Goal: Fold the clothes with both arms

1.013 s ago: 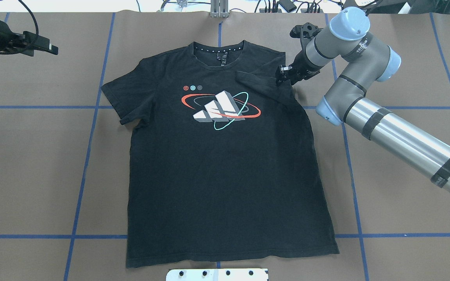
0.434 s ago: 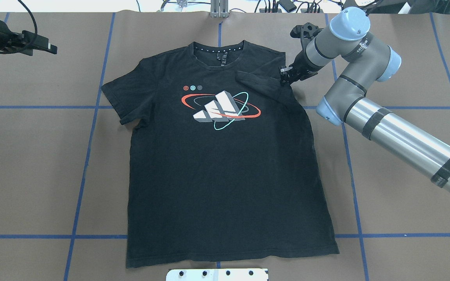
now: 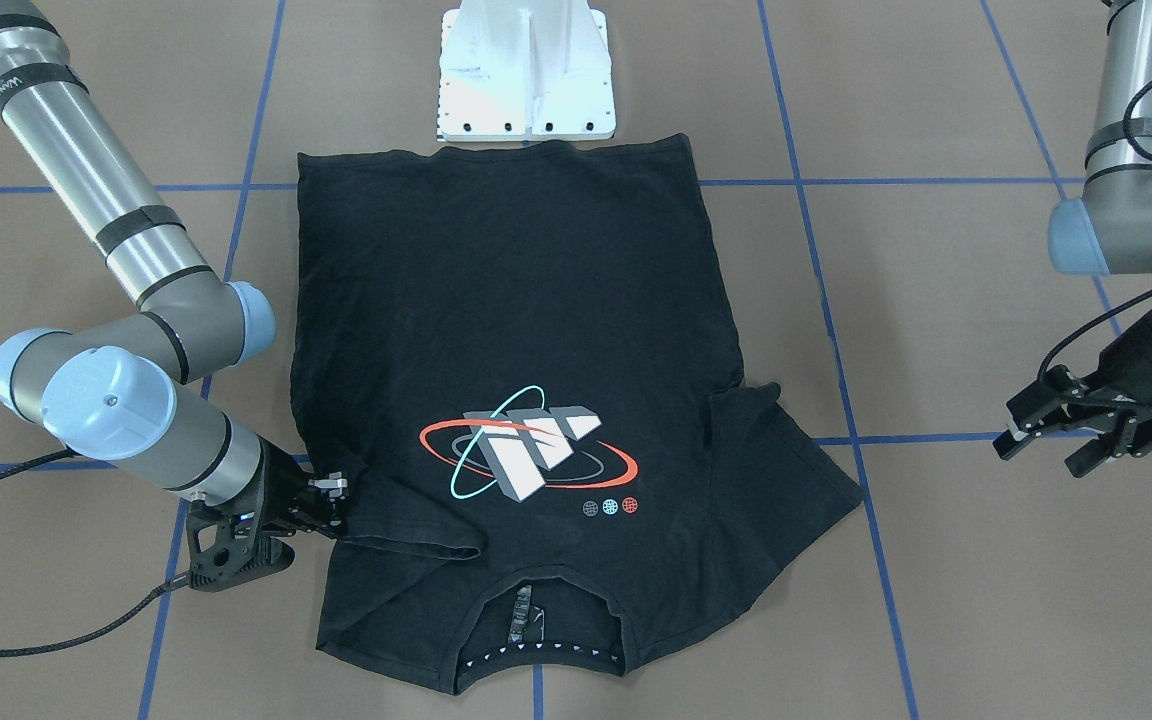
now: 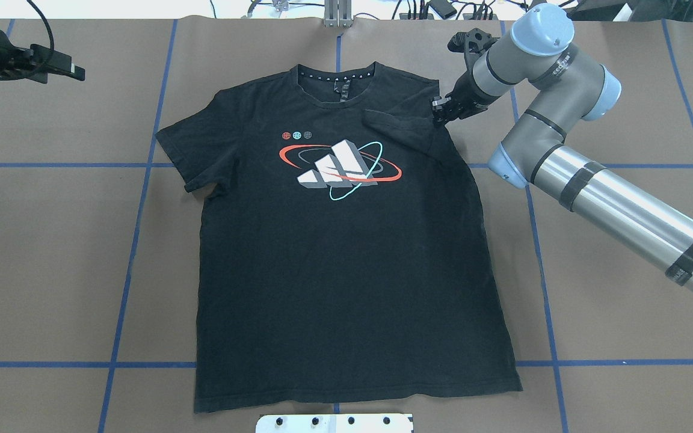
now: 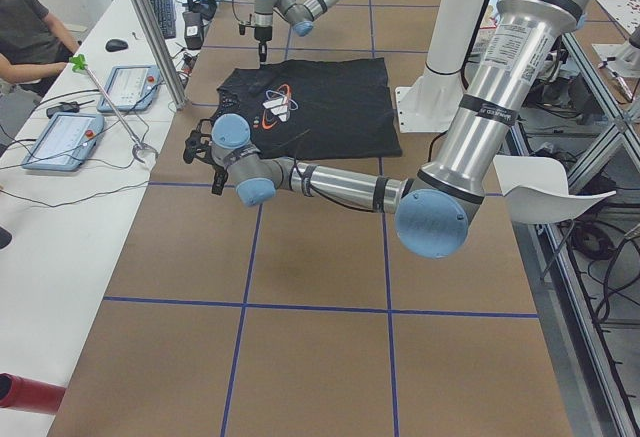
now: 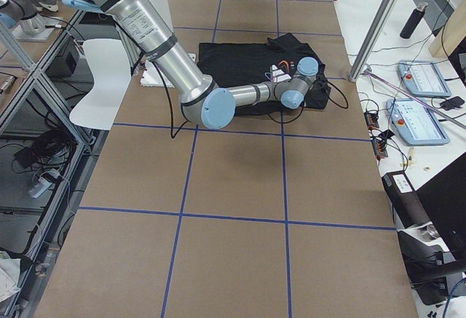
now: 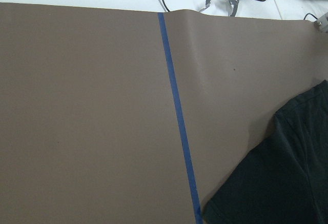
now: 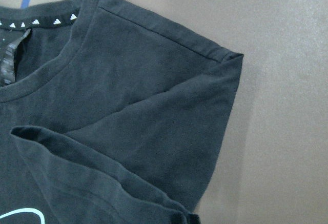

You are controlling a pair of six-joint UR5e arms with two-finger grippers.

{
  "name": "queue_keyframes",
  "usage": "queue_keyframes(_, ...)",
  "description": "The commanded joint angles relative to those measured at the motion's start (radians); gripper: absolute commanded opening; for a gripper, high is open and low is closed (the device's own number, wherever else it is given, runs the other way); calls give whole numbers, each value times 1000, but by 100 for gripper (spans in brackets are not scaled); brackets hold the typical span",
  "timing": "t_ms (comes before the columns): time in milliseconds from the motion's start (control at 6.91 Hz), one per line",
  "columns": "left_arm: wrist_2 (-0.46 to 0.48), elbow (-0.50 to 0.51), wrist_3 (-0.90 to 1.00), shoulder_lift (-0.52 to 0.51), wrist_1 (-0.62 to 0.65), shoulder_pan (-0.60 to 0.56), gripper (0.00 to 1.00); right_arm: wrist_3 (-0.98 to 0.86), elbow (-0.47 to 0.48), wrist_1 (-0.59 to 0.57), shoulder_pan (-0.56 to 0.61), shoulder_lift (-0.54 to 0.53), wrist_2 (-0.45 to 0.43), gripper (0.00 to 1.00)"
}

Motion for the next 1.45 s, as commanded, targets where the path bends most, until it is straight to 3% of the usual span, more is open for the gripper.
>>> queue_keyframes(0, 0, 0, 2, 0, 0, -3, 100, -1, 40, 3, 21, 4, 46, 0)
queue_keyframes(145, 0, 0, 2, 2, 0, -3, 100, -1, 52, 3, 20, 4, 46, 3)
queue_keyframes(289, 0, 0, 2, 3, 0, -3, 100, -4, 62, 4, 12, 0, 46, 15)
queue_keyframes(579, 0, 0, 0, 3, 0, -3, 100, -7, 66, 6, -1, -5, 43, 16)
queue_keyframes(868, 0, 0, 0, 3, 0, -3, 100, -8, 66, 6, -5, -5, 40, 10)
queue_keyframes(1302, 0, 0, 0, 3, 0, -3, 100, -8, 73, 9, -3, -5, 43, 21)
